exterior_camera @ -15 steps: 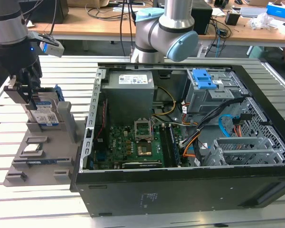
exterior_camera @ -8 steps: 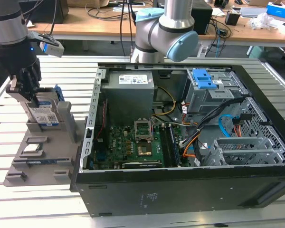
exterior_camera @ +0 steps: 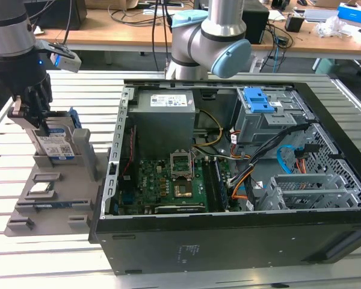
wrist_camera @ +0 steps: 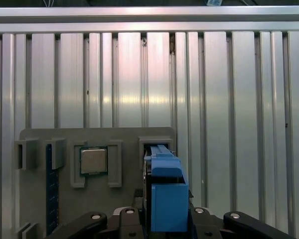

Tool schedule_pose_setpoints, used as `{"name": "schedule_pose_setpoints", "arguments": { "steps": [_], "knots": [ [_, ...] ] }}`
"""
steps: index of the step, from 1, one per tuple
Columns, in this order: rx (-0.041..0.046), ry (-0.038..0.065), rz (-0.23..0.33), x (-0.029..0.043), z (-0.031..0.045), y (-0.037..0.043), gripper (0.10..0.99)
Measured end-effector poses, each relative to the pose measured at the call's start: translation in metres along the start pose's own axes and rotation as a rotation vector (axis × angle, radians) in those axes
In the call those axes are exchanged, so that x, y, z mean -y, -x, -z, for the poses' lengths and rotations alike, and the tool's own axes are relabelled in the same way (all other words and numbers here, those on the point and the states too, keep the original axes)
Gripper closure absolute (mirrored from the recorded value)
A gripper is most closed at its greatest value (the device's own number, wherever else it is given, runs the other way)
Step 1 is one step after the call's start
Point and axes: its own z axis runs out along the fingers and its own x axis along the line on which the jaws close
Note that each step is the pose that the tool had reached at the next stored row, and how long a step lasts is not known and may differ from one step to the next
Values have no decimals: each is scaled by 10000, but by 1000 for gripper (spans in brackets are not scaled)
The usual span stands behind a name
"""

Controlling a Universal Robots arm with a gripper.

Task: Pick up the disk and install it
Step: 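Pick up the disk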

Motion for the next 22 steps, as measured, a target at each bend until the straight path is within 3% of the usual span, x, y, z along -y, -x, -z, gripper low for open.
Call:
{"name": "schedule_pose_setpoints", "arguments": {
  "steps": [17, 20, 22],
  "knots": [
    [-2, 3, 0, -6, 141, 2, 725],
    [-2, 3, 0, -9, 293, 5, 725],
    [-1, 3, 0, -9, 317, 5, 725]
  ]
}}
